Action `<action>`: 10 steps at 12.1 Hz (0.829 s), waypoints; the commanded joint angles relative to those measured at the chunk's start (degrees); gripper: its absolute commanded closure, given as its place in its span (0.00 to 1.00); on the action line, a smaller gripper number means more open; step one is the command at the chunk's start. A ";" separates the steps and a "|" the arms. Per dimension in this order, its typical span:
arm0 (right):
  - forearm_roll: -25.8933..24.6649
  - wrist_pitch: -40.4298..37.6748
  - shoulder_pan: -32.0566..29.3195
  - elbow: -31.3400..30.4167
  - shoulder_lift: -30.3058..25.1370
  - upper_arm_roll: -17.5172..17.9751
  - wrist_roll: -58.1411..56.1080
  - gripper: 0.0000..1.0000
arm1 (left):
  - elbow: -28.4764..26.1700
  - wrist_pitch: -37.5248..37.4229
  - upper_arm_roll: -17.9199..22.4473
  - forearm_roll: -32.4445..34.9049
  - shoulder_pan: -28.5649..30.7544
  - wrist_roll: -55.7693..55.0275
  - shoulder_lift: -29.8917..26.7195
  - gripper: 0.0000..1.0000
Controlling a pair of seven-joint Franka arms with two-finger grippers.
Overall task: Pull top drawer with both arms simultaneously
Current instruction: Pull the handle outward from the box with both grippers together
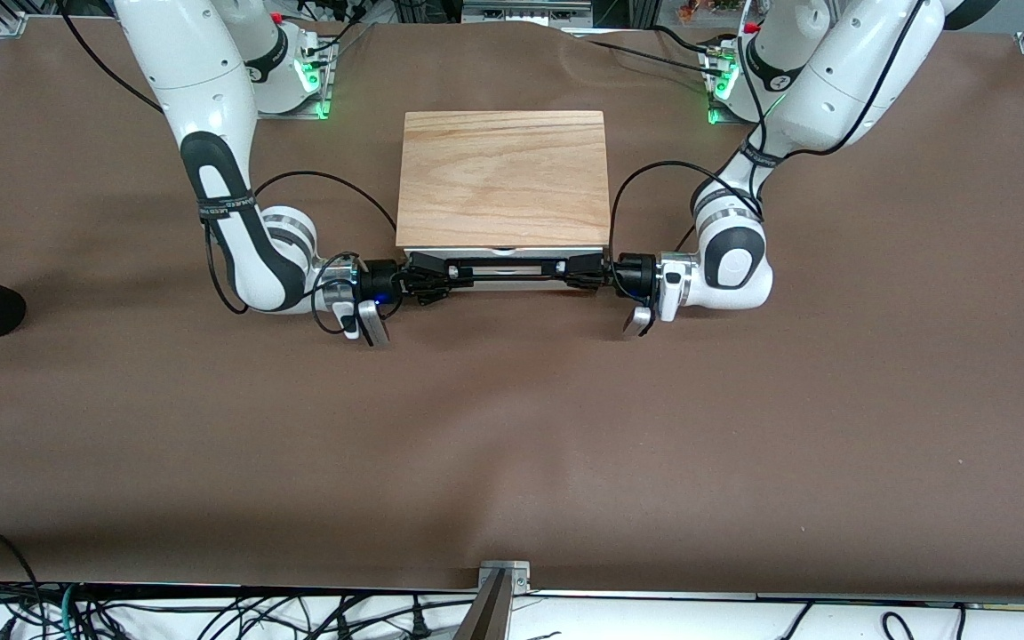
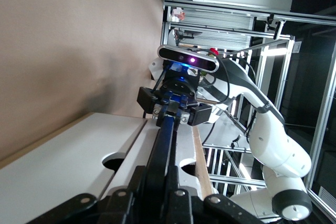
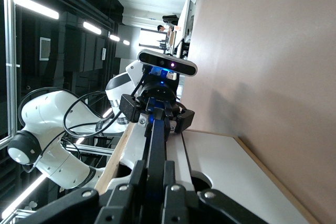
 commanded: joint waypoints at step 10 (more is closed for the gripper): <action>-0.29 -0.19 -3.38 12.53 5.82 0.03 5.84 0.86 | 6.31 -0.43 2.37 0.08 -0.65 -3.99 2.59 1.00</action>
